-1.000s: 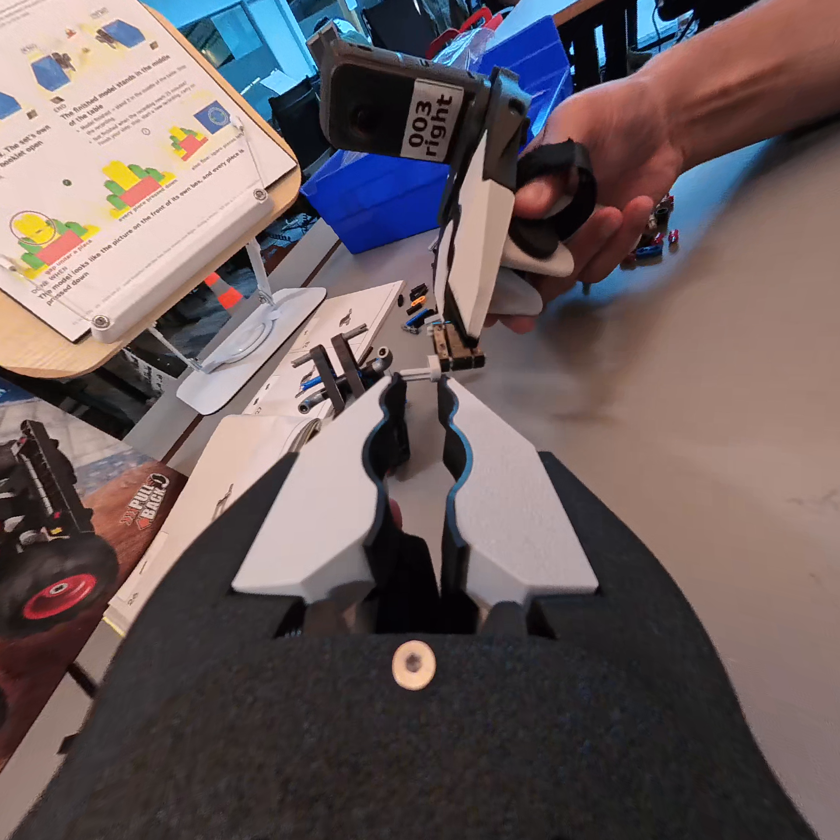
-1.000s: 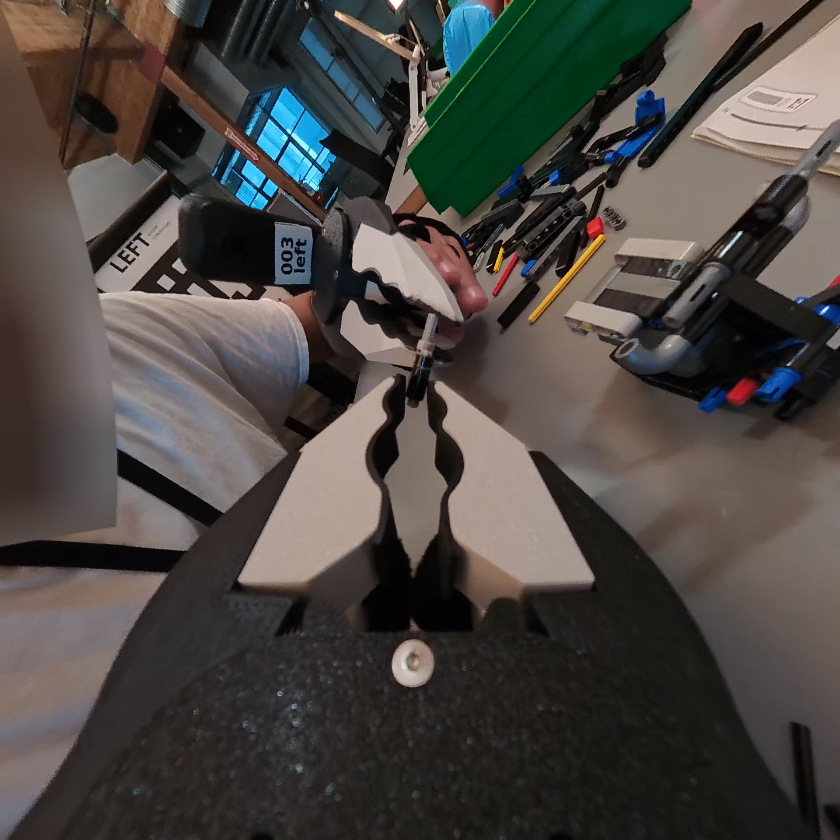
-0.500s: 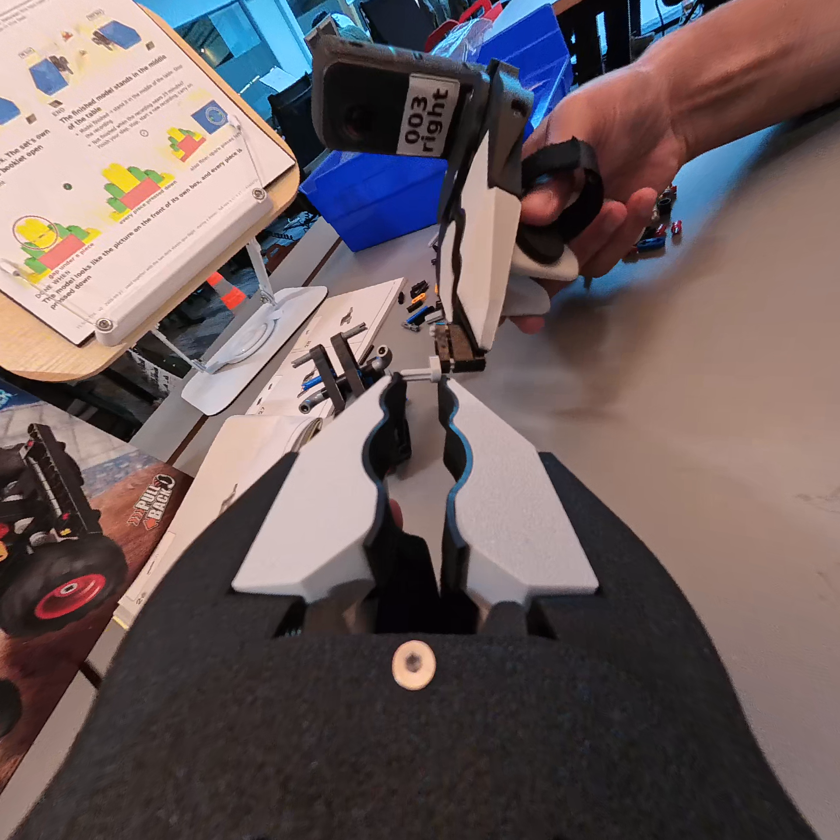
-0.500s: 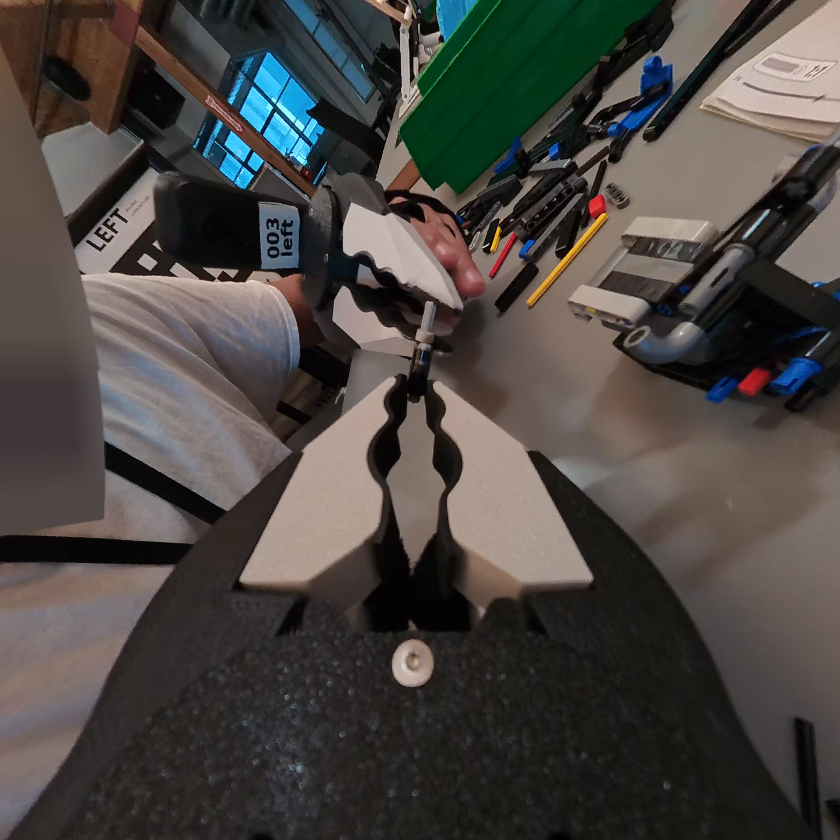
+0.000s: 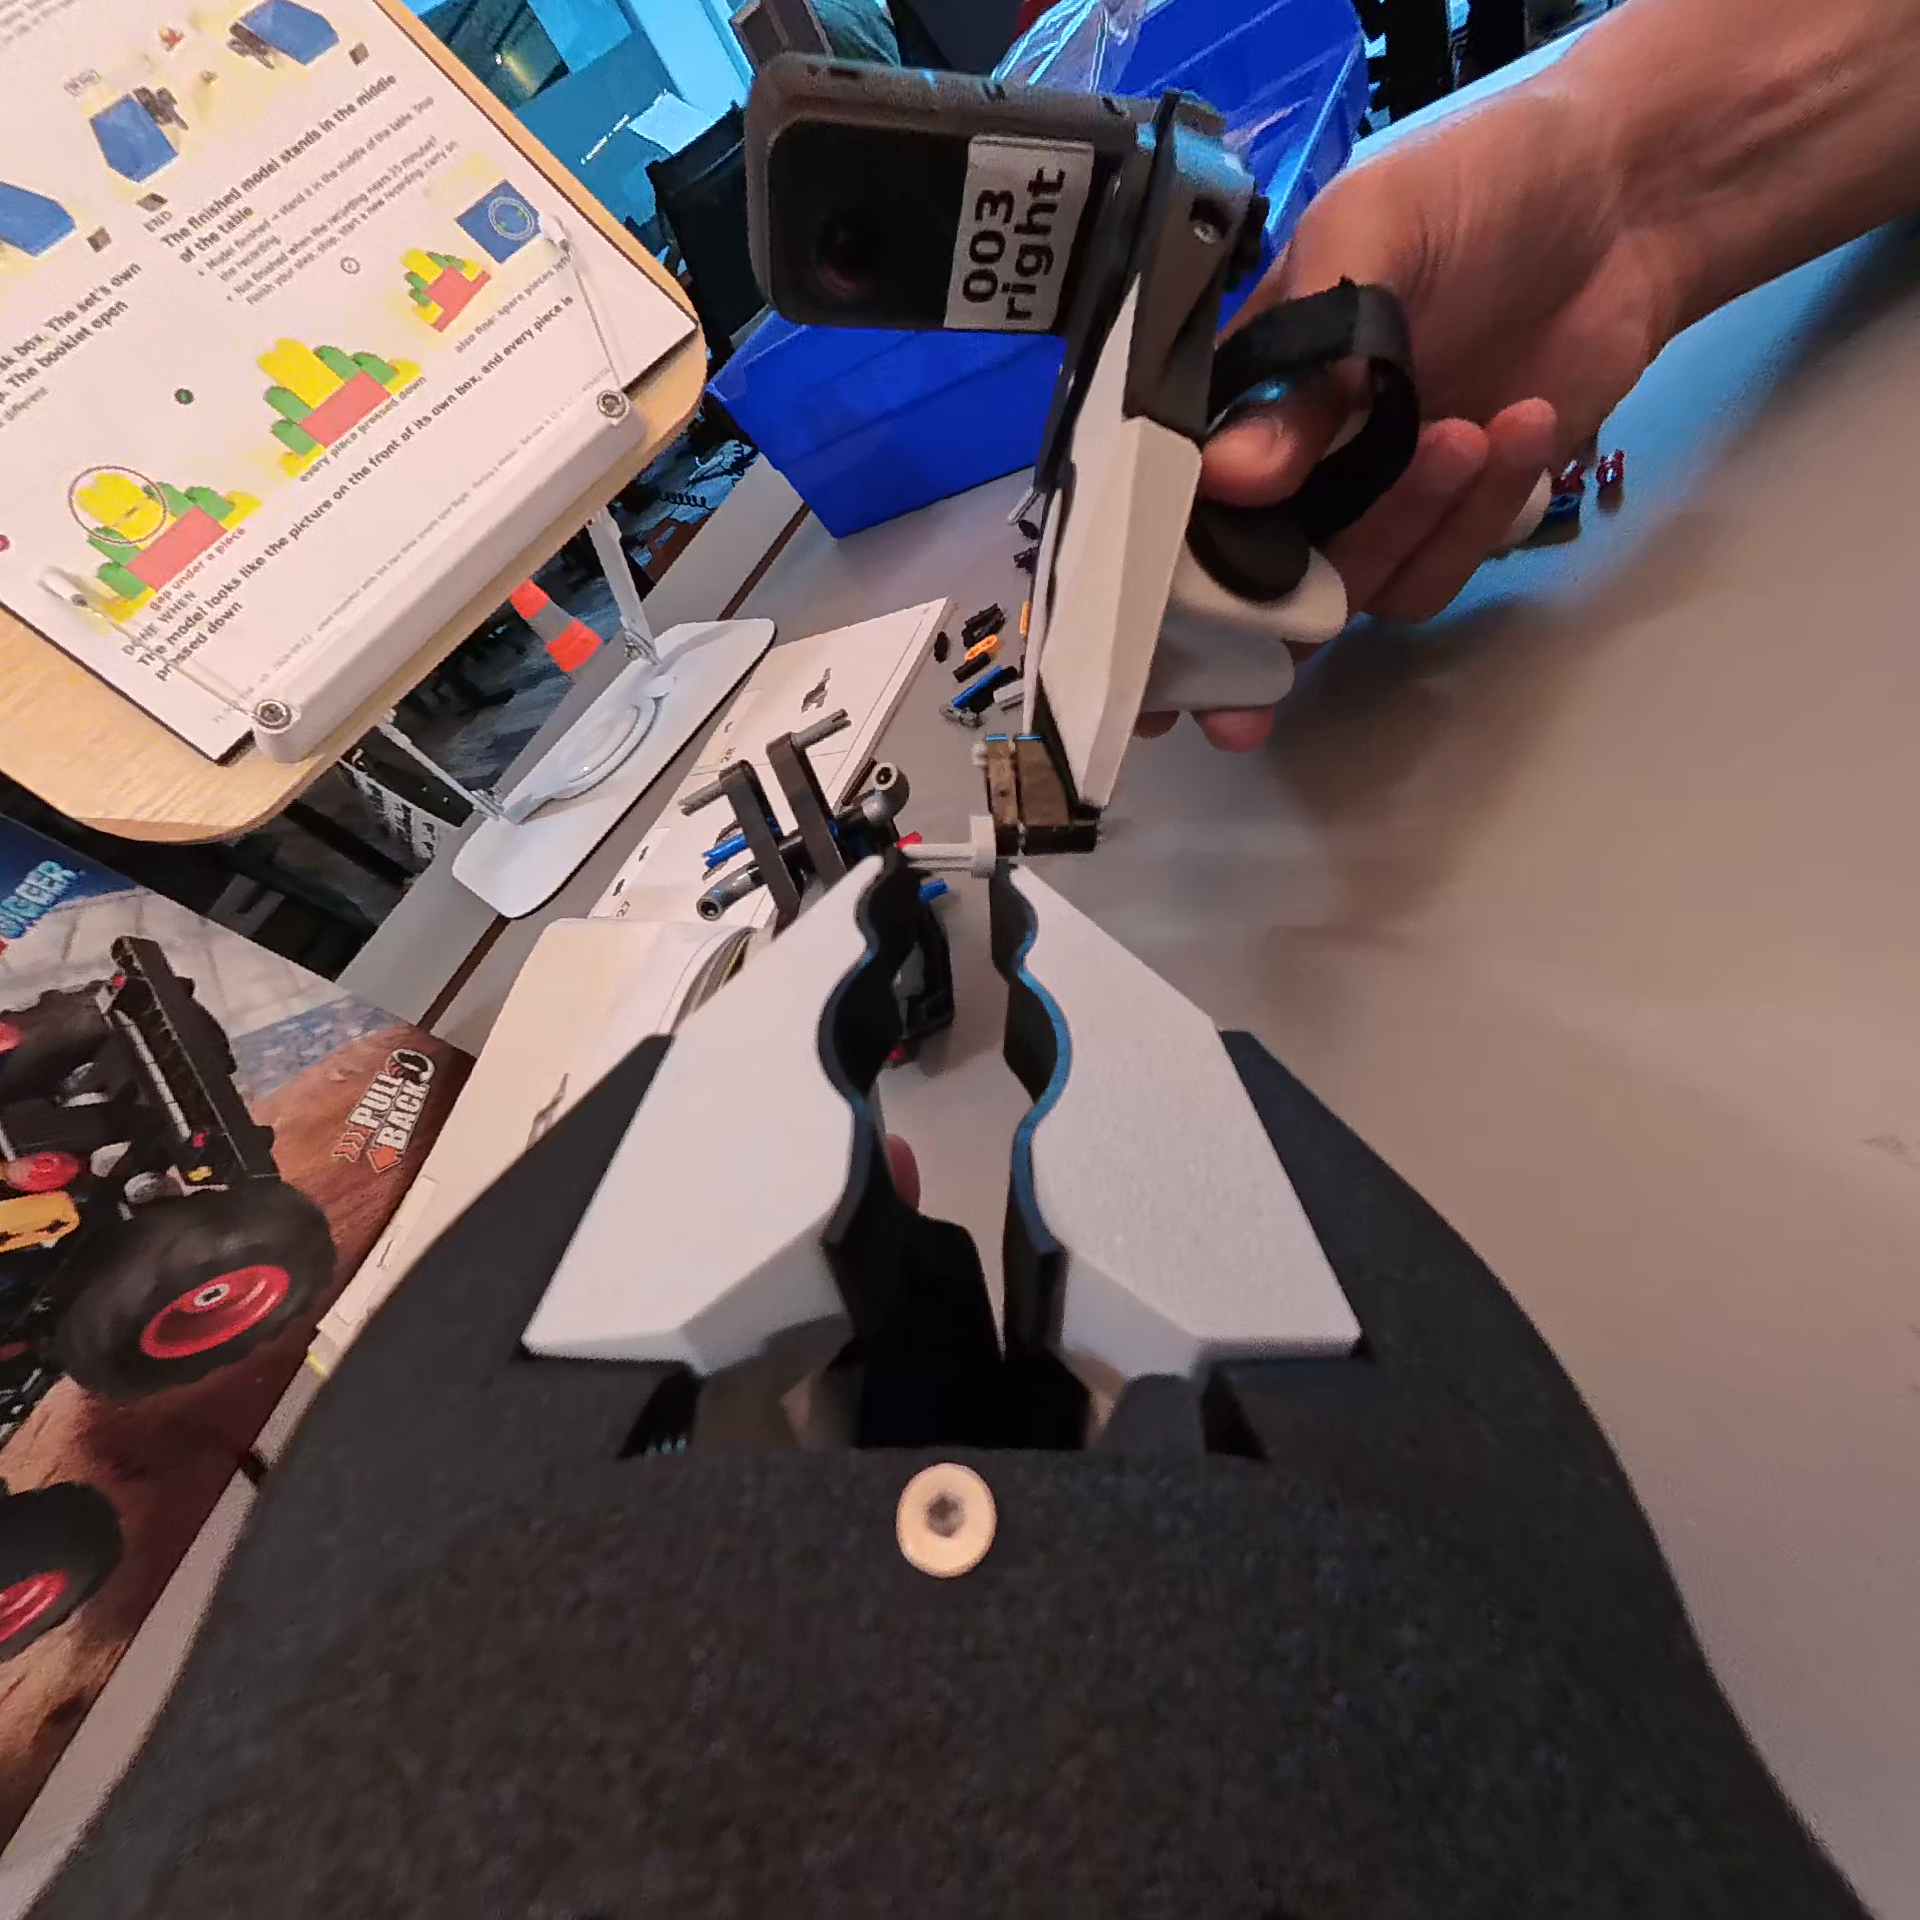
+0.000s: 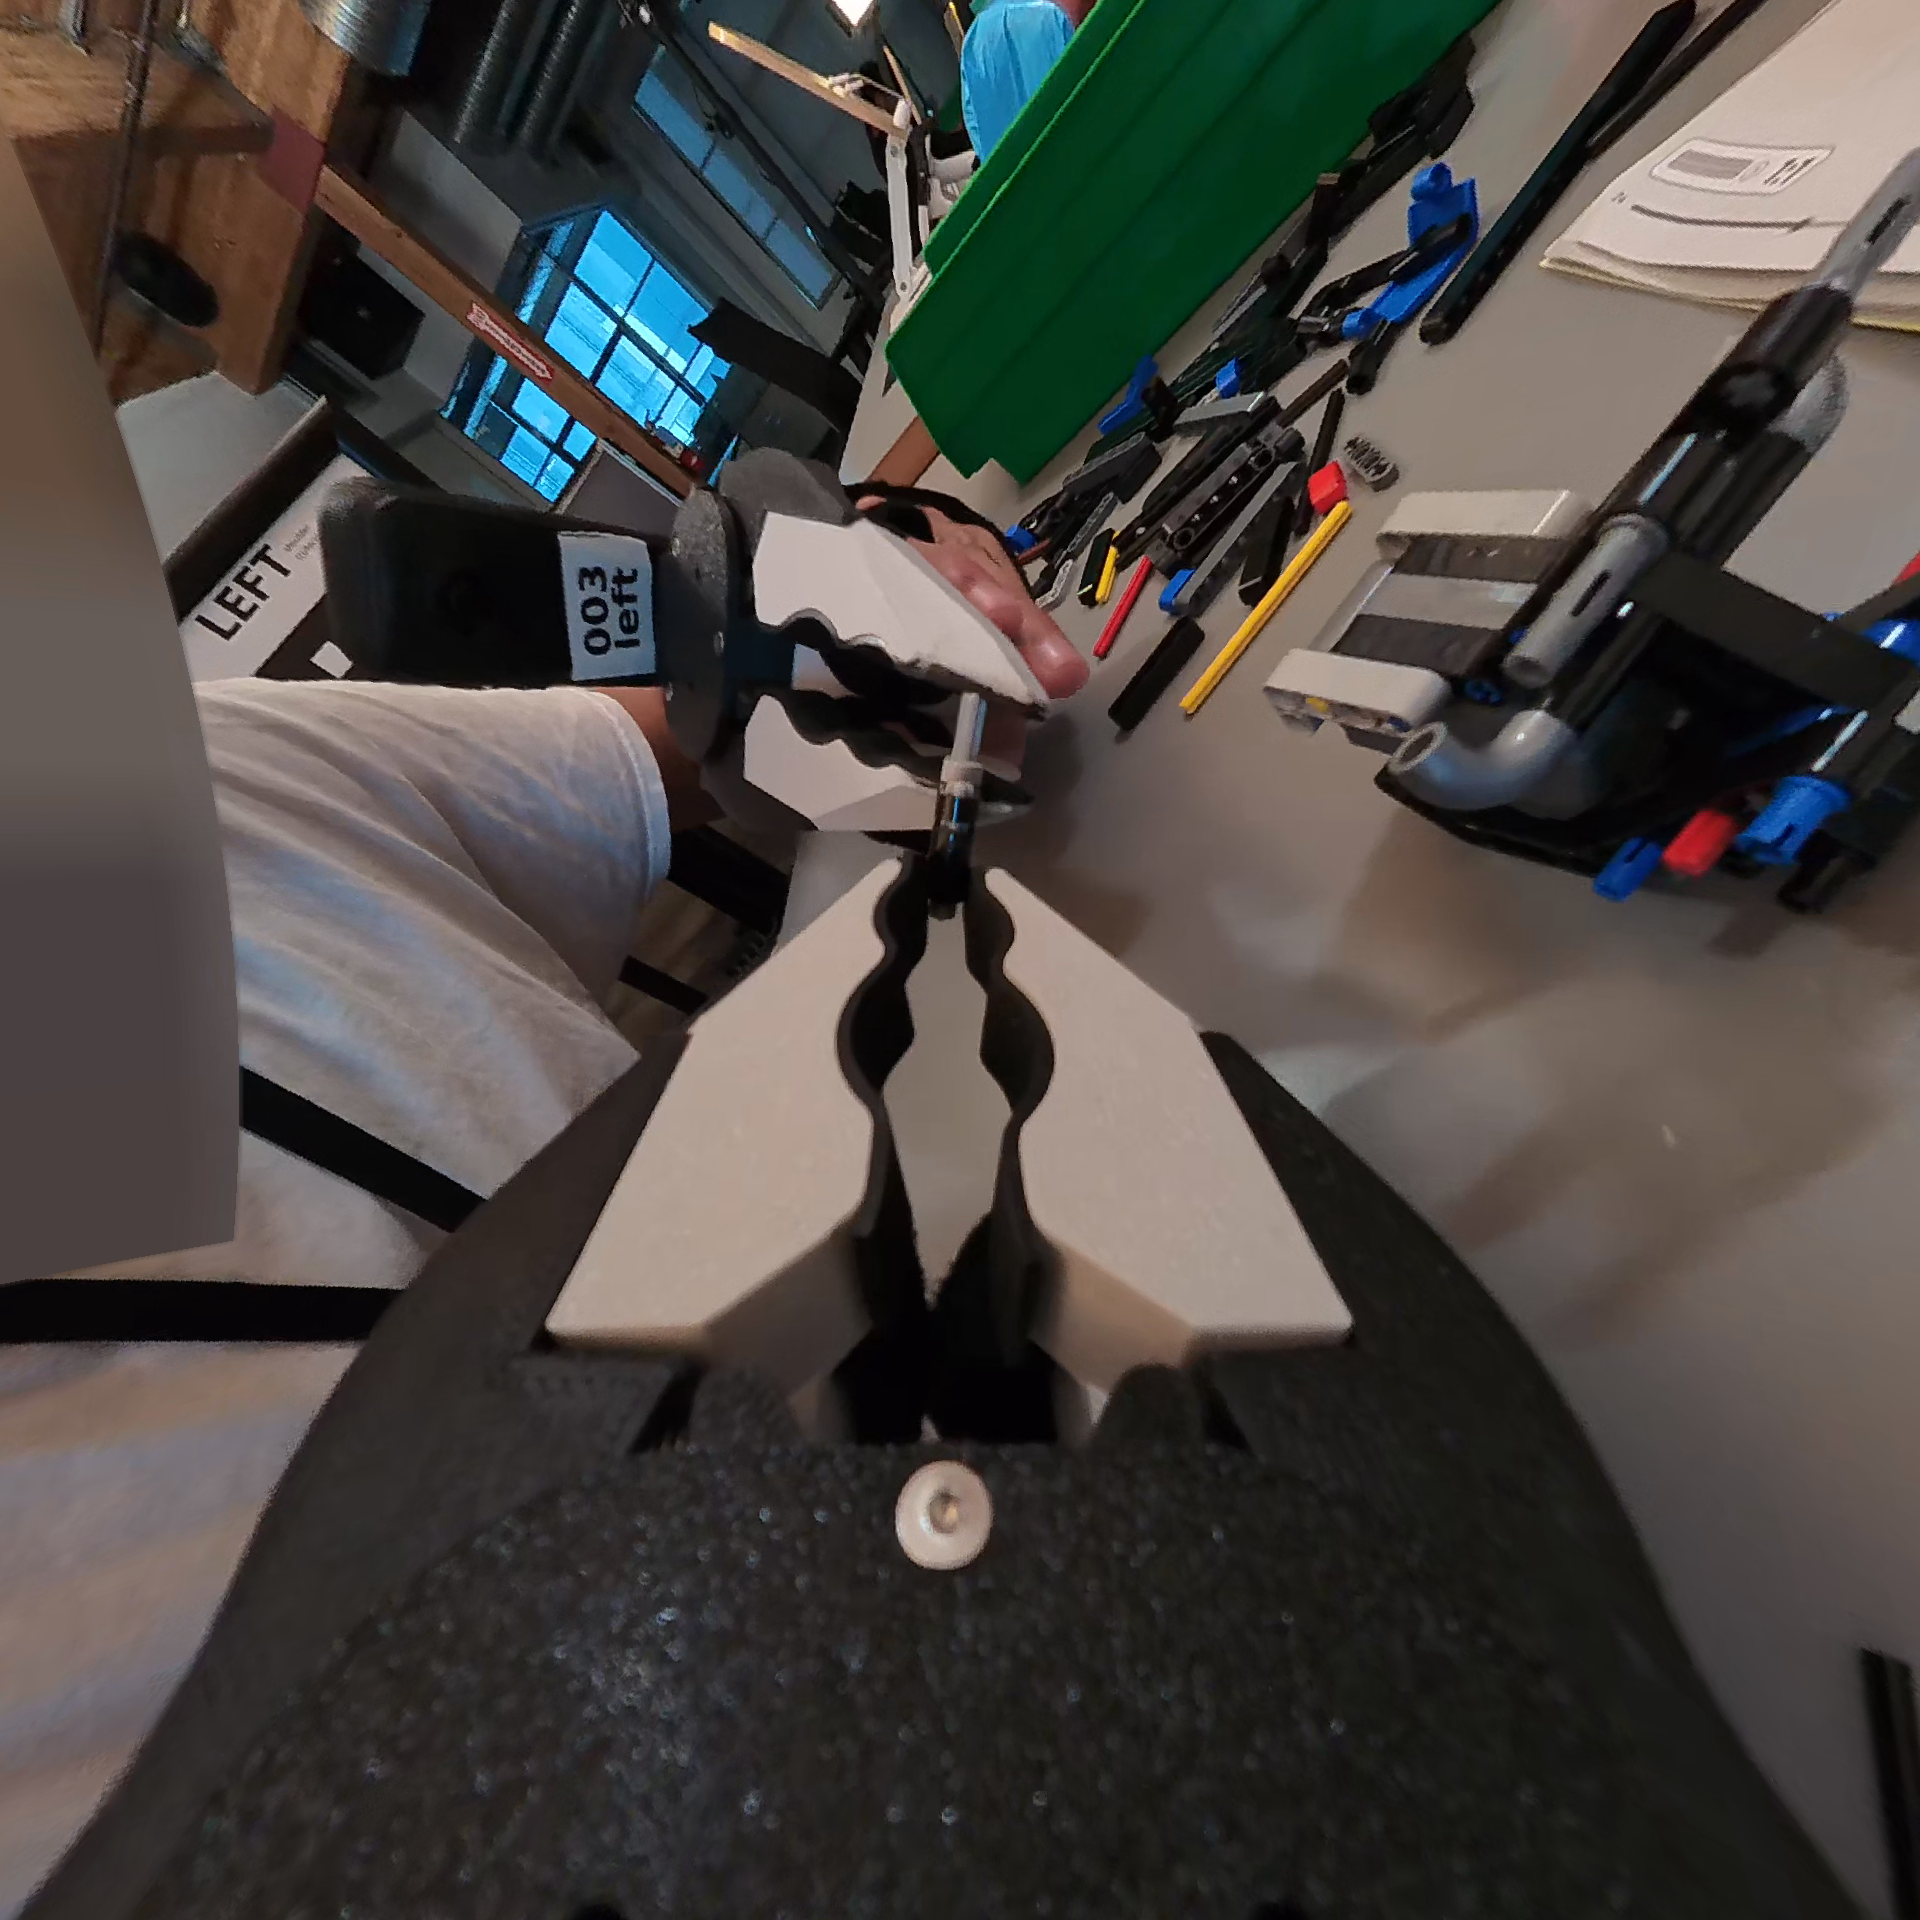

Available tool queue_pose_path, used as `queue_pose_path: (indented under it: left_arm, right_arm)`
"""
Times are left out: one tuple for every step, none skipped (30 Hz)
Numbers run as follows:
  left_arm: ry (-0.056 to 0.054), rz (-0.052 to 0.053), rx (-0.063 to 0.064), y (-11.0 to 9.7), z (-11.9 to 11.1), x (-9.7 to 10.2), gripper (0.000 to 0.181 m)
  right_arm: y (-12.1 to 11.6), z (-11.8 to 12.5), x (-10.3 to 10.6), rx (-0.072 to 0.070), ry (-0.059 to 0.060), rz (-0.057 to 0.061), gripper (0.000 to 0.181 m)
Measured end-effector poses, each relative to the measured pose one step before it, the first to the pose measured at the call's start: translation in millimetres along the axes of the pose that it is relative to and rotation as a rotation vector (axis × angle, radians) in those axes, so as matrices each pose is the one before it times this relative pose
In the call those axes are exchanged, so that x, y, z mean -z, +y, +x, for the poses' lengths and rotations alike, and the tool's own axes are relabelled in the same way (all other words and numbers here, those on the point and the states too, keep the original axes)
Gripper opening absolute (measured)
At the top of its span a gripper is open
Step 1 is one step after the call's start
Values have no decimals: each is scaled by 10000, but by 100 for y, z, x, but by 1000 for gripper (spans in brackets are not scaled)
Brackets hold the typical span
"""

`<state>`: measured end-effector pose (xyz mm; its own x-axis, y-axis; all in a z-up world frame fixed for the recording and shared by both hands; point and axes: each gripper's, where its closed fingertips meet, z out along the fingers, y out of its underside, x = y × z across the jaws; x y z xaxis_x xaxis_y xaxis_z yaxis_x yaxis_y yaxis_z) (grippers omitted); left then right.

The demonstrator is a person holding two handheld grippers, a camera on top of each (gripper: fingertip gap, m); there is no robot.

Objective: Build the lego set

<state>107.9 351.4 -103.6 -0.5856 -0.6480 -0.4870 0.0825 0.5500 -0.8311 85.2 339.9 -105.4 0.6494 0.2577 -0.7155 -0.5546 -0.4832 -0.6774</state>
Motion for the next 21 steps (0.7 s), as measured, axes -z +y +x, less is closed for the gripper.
queue_pose_path:
  left_arm:
    - [-10, -16, -9, 56, 22, -29, 12]
    - [-28, -31, -8, 20, -13, -29, 13]
    - [-6, 4, 19, 3, -26, 7, 12]
    - [16, 2, 77, -7, -17, 3, 12]
    - [31, -5, 53, 19, -2, 3, 12]
    - [25, 23, 5, -31, 38, 22, 12]
    - [-26, 22, -46, -56, 16, 20, 12]
    - [-42, -25, -62, 0, -17, -11, 13]
    - [11, -12, -17, 3, 11, 14, 13]
    - [17, 17, 25, -25, 18, 17, 13]
    - [7, -14, -7, 0, 13, 2, 12]
    - [-29, -33, -70, 13, 8, -13, 13]
    - [-37, -8, -57, -17, -24, 4, 12]
    - [1, -22, 10, 26, 14, 11, 12]
    - [-8, -34, -5, 41, -8, -19, 12]
    - [-16, -1, -13, -12, -1, 15, 12]
    - [-27, -24, -14, 6, 8, -1, 12]
    - [-41, -55, -80, 63, -7, -25, 13]
    - [-2, -17, -85, 35, 24, -11, 13]
    - [10, -1, 8, 0, 2, 1, 13]
    - [12, 23, 59, -9, -42, 8, 13]
  right_arm:
    - [-5, -9, 11, 23, 4, -4, 6]
    - [-24, 21, -7, 8, 16, 36, 6]
    - [-27, -58, -42, -50, -54, 41, 6]
    - [-88, -21, 2, -37, -18, 70, 6]
    - [-9, -26, -32, 40, 28, 22, 6]
    - [23, -89, -16, 3, -42, -29, 6]
    - [-2, -6, 24, -15, -14, -2, 6]
    - [-70, 22, 5, 17, 30, 73, 6]
    - [25, -10, -49, -2, 3, 6, 6]
    - [-11, -5, 6, -26, -26, 3, 6]
    - [-7, 14, 22, -36, -10, -1, 6]
    - [15, 30, -12, 2, 21, 10, 6]
    - [2, 8, -5, -3, 6, 19, 6]
    - [13, 28, -16, -15, 13, -6, 6]
    - [-3, 37, -7, 2, 23, 23, 6]
    - [6, -6, -12, -31, -25, 9, 6]
    - [-5, 36, 15, -48, -6, 24, 6]
    - [22, 48, -19, -1, 28, 7, 6]
    - [91, 45, -20, -9, -9, -72, 6]
    - [-24, 1, 16, -89, -43, 23, 6]
    - [-48, -51, -18, -92, -47, 38, 6]
